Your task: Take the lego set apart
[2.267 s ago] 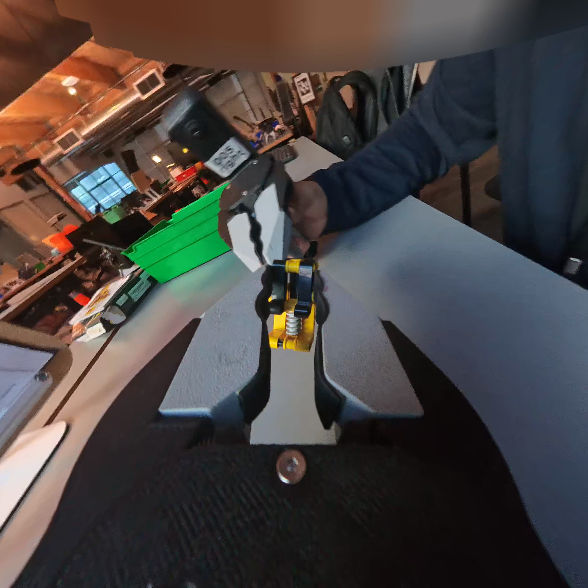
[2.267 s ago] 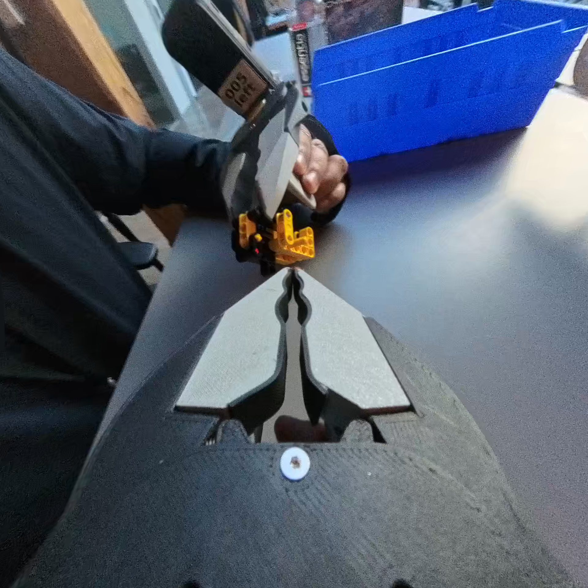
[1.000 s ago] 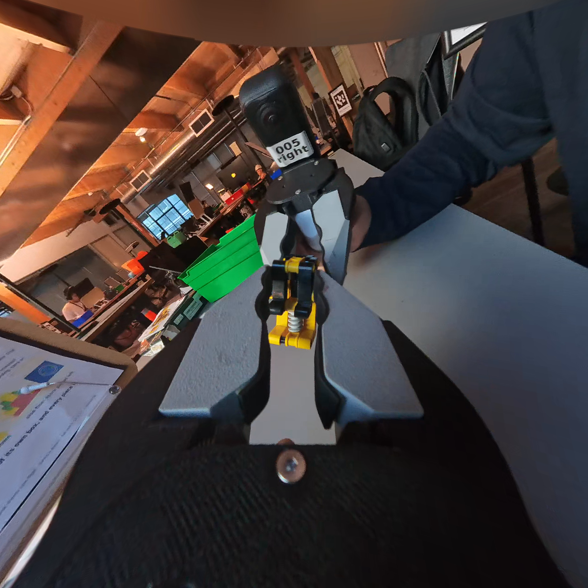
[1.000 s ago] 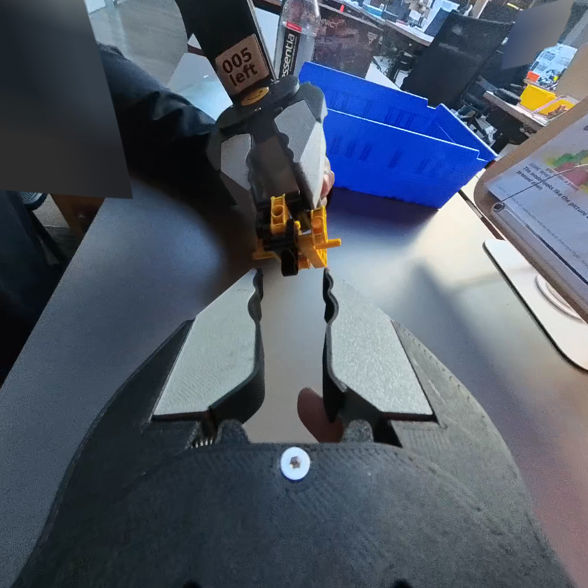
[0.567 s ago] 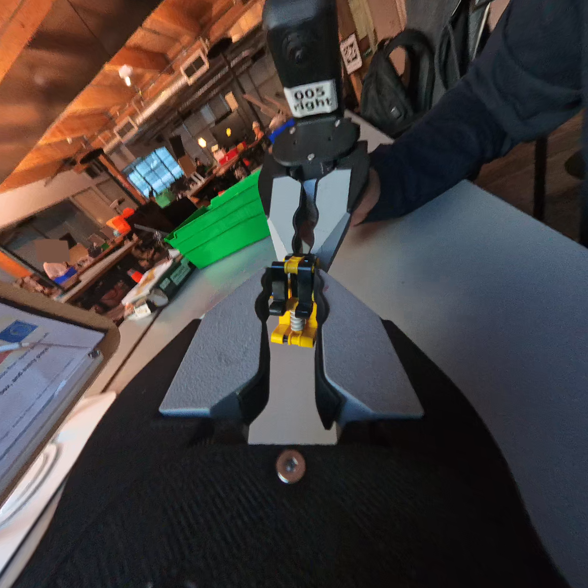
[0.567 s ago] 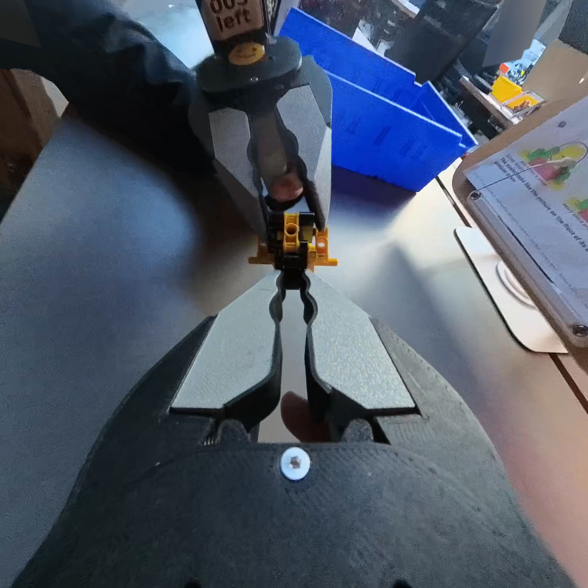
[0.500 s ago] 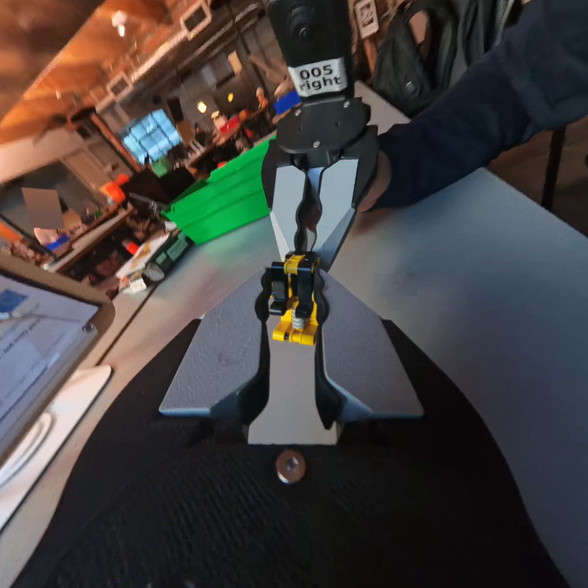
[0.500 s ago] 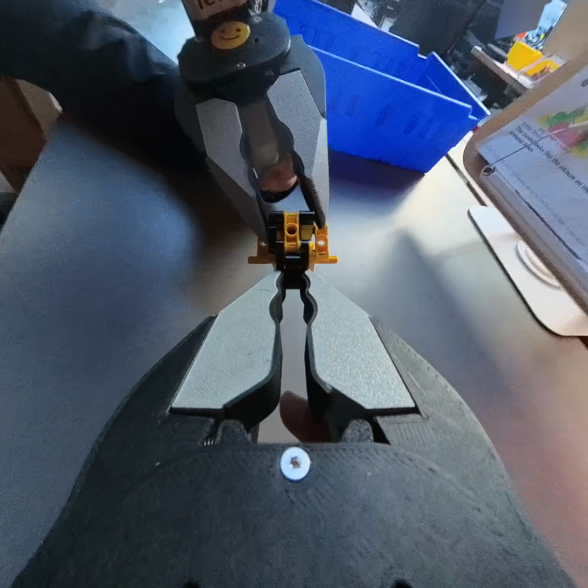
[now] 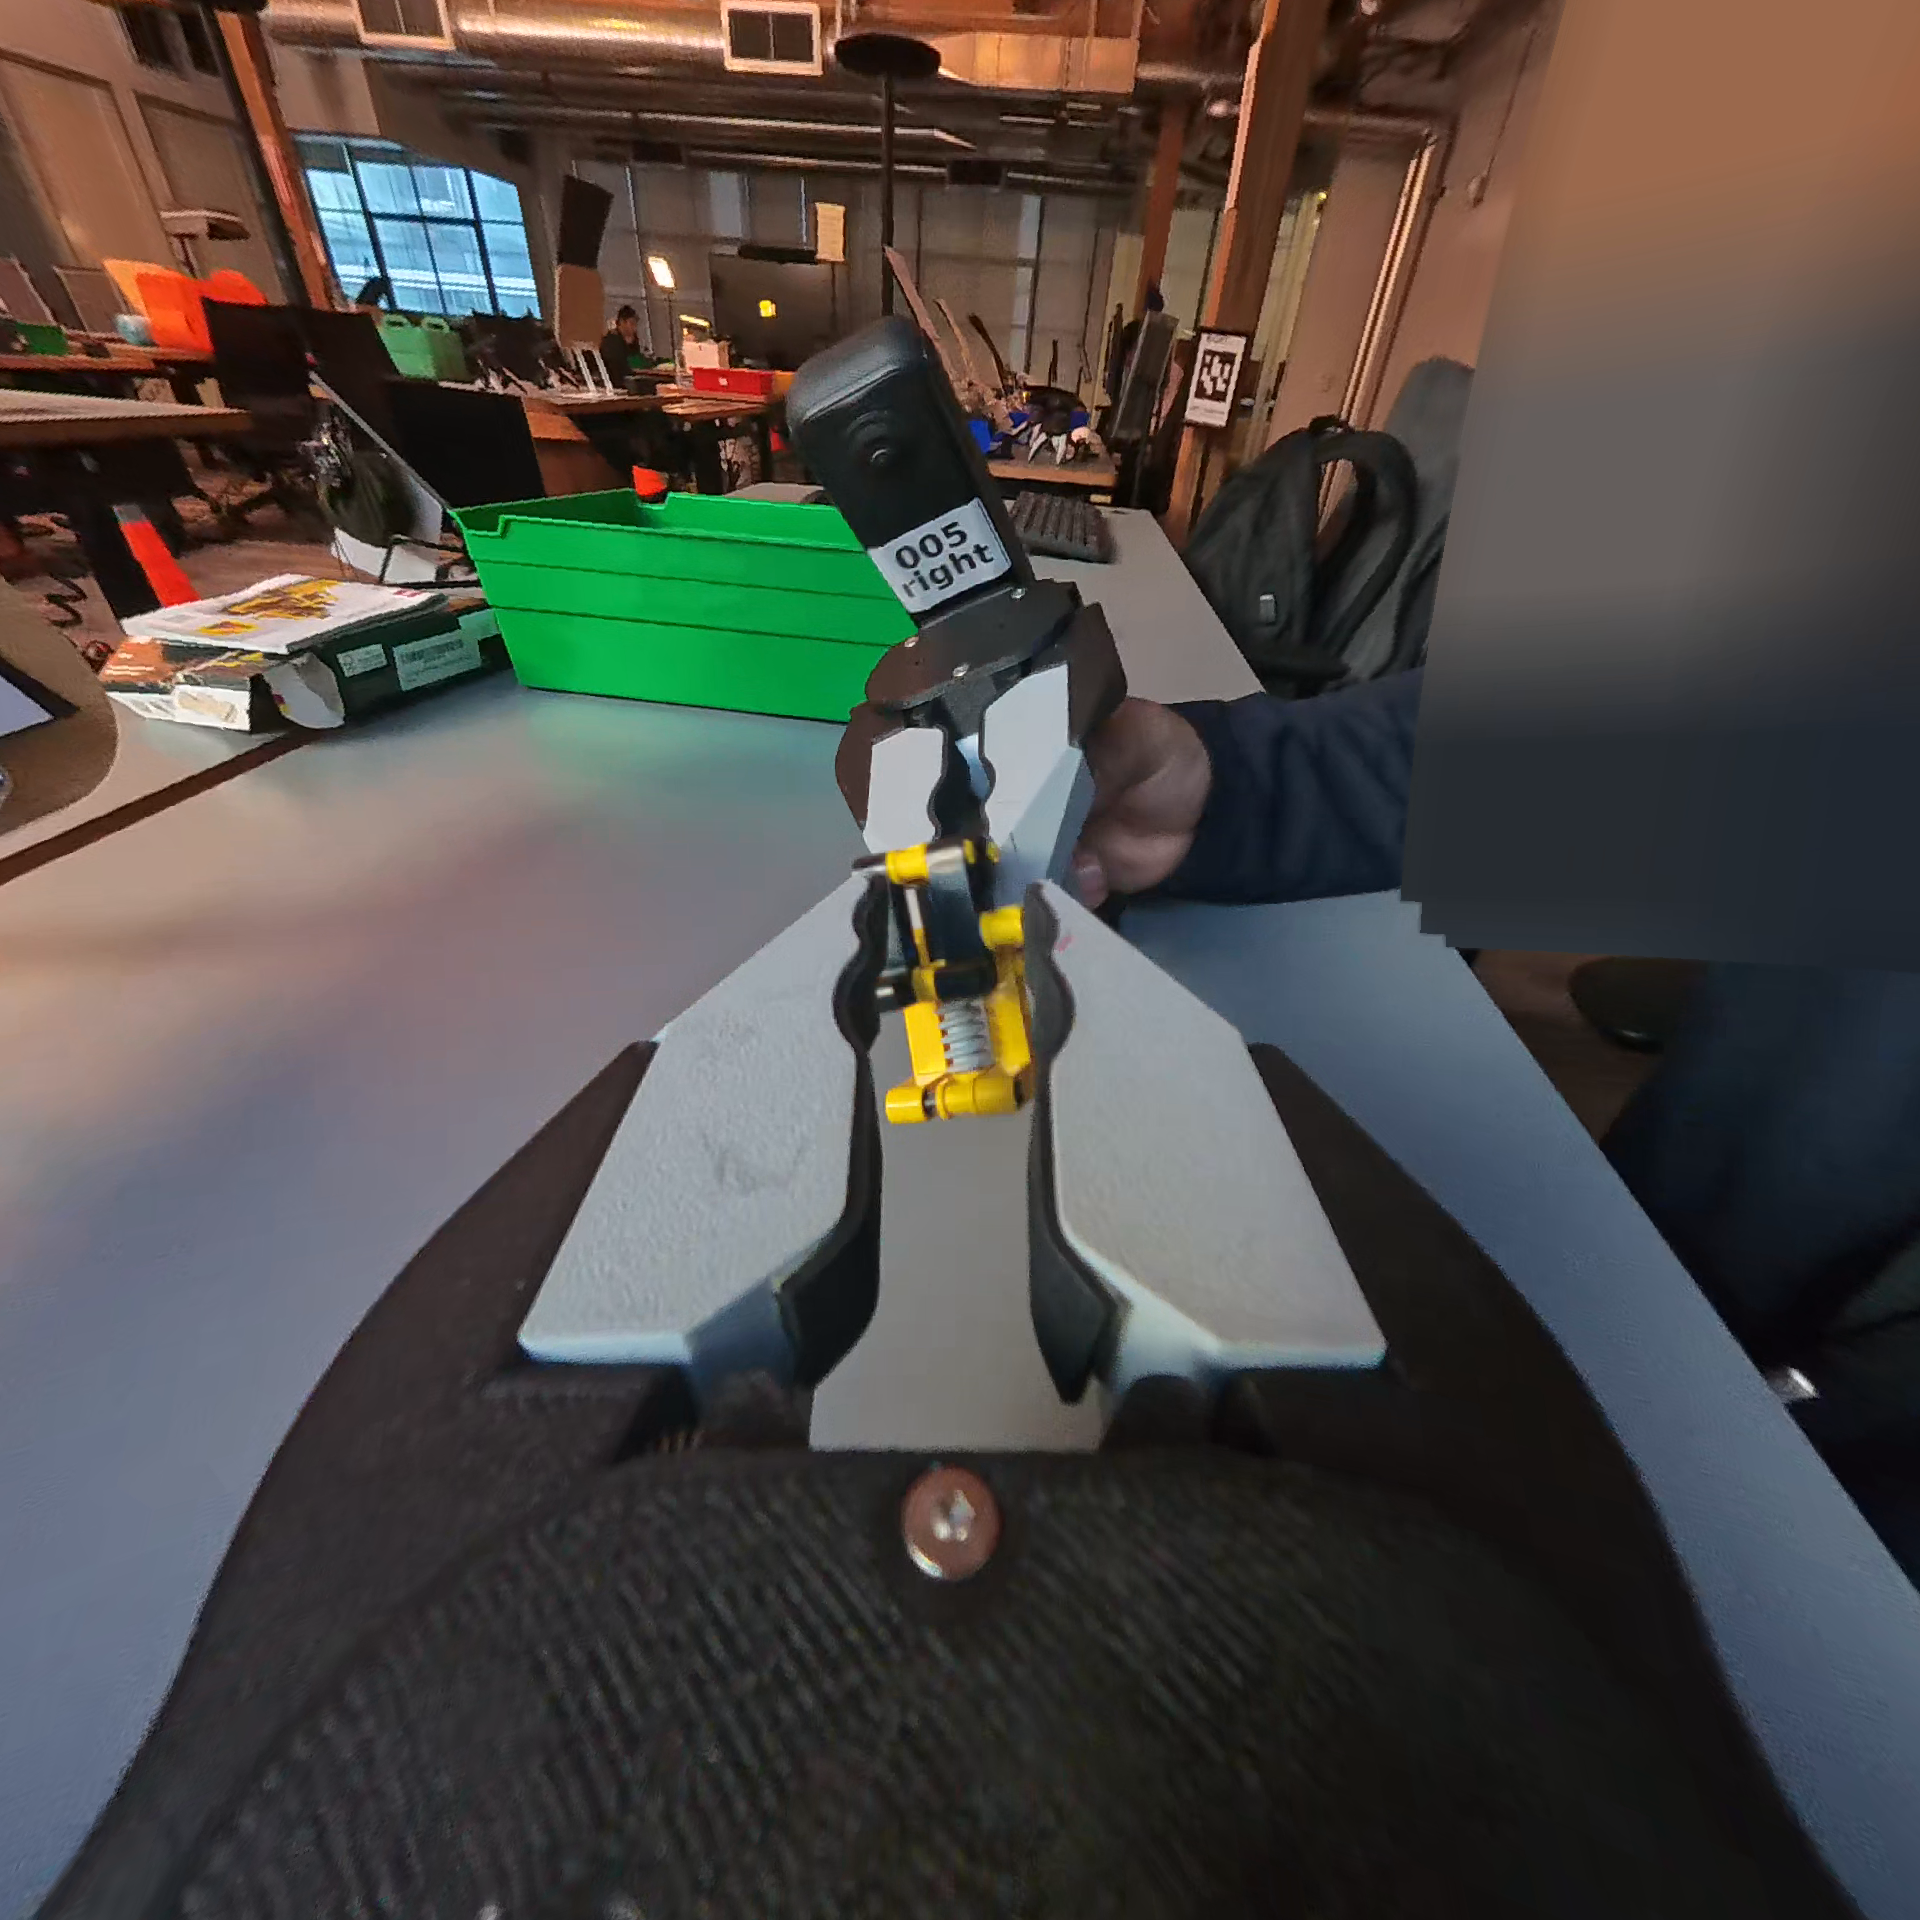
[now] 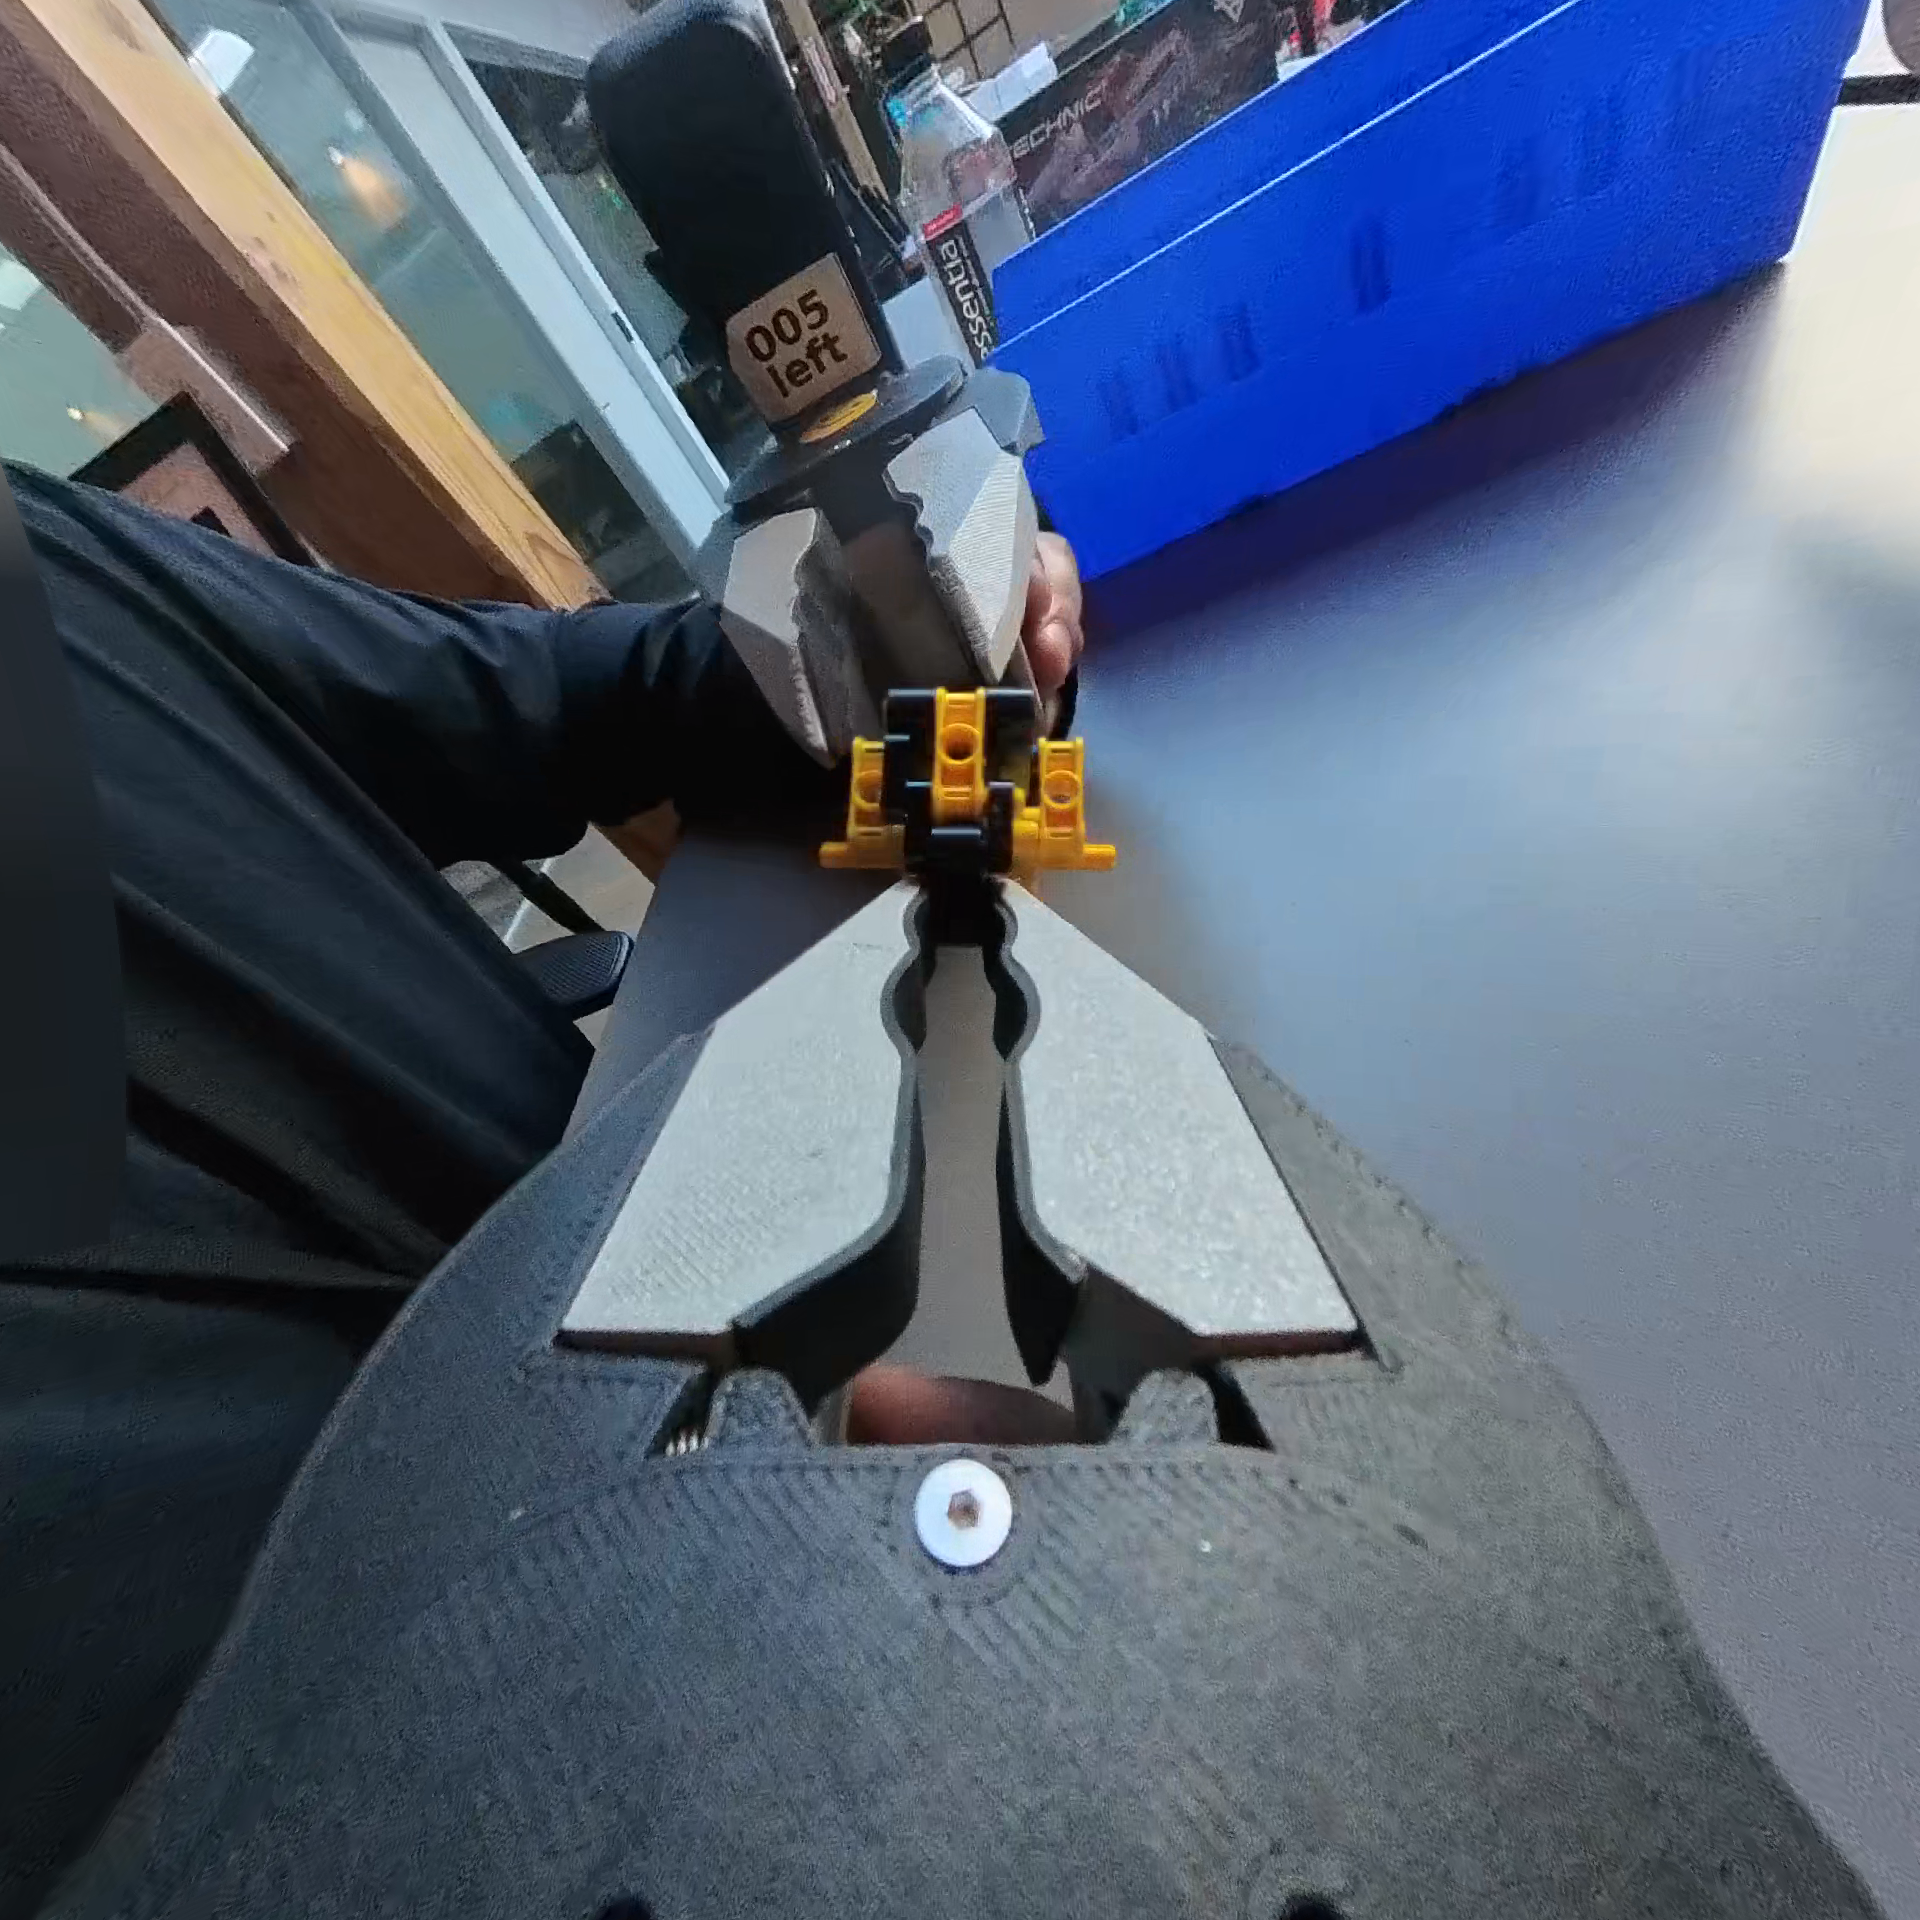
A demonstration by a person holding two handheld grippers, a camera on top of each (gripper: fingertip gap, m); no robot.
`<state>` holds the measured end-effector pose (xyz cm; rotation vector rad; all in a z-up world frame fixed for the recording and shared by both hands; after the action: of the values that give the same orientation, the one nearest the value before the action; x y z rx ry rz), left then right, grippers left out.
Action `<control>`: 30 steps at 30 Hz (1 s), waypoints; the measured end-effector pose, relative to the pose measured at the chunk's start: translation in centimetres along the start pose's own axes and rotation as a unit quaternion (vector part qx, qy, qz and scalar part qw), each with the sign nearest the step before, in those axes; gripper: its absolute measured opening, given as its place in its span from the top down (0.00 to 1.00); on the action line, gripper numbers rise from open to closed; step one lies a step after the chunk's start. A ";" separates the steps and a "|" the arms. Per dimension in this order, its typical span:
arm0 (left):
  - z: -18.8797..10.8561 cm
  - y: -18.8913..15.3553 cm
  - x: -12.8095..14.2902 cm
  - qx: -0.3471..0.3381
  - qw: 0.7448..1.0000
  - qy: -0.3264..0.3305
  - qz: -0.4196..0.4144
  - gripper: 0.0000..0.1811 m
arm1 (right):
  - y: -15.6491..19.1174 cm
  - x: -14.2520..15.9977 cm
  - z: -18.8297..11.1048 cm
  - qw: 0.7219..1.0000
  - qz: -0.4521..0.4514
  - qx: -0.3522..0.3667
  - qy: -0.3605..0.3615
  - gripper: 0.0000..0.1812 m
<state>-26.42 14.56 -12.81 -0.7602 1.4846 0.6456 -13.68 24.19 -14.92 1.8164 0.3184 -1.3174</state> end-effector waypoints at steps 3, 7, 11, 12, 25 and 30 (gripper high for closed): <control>-0.2 0.2 0.5 0.003 0.998 0.050 0.042 0.80 | 0.0 0.1 -0.3 1.000 -0.008 0.017 0.014 0.97; -0.3 0.2 1.3 -0.018 0.988 0.093 0.122 0.84 | 0.0 0.1 -0.5 0.999 -0.017 0.026 0.015 0.97; 0.0 0.0 1.7 -0.047 0.979 0.107 0.165 0.94 | 0.0 0.3 -0.7 0.999 -0.019 0.029 0.027 0.97; 0.0 -0.2 1.8 -0.042 0.978 0.105 0.178 0.96 | -0.1 0.3 -0.8 0.999 -0.020 0.032 0.028 0.97; -0.5 -0.3 0.6 -0.030 0.985 0.074 0.152 1.00 | 0.8 -0.4 -2.0 0.995 -0.093 -0.002 0.022 0.97; 0.0 -1.1 0.5 -0.077 0.970 0.071 0.221 0.89 | 0.3 0.3 -1.6 0.984 0.099 -0.147 -0.011 0.97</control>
<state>-25.57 13.83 -13.29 -0.6024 1.7702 1.0708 -12.31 25.12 -14.87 1.5427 0.2941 -1.0885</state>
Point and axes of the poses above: each gripper's, where its closed fingertips meet, z out along the fingers, x out of its underside, y = z × x across the jaws, the point moved 8 cm from there along -z, back along the fingers, and after that the axes turned 12 degrees about -x, right-handed, at the moved point
